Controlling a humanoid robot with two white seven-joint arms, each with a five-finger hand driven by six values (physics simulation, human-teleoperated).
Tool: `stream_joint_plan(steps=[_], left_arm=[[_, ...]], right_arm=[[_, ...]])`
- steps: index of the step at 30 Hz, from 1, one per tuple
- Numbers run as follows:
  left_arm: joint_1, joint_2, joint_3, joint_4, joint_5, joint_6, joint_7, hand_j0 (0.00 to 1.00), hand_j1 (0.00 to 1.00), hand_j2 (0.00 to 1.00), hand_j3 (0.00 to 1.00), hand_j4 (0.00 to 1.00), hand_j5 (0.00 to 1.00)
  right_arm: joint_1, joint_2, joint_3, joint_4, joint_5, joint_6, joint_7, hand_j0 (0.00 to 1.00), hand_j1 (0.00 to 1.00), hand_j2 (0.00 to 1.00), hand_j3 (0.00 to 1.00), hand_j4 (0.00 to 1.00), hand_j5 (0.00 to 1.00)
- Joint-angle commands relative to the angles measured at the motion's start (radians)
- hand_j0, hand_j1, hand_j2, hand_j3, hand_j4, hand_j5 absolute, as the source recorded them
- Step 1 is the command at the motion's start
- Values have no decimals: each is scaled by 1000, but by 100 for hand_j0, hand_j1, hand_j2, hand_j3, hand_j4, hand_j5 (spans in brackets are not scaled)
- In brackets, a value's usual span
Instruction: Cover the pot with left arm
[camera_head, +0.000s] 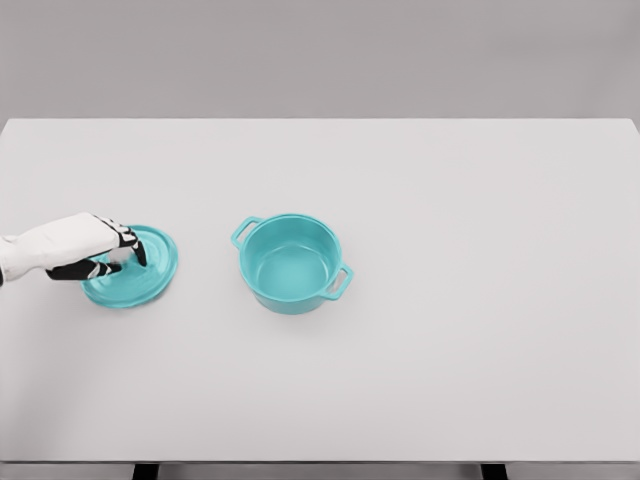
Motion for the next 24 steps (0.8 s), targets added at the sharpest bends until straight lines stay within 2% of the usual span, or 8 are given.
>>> stream_joint_plan(steps=[1,18,24], left_arm=[[0,2,1,-20,11,3,2,52,52,52,52,52,52],[-17,93,9,-139,30,3,5,52,52,52,52,52,52],[-31,99,9,-193,30,3,5,52,52,52,52,52,52]], right_arm=[[0,0,0,0,0,0,0,100,100,100,100,100,100],[0,0,0,0,0,0,0,100,100,100,100,100,100],[0,0,0,-1,0,0,0,100,100,100,100,100,100]])
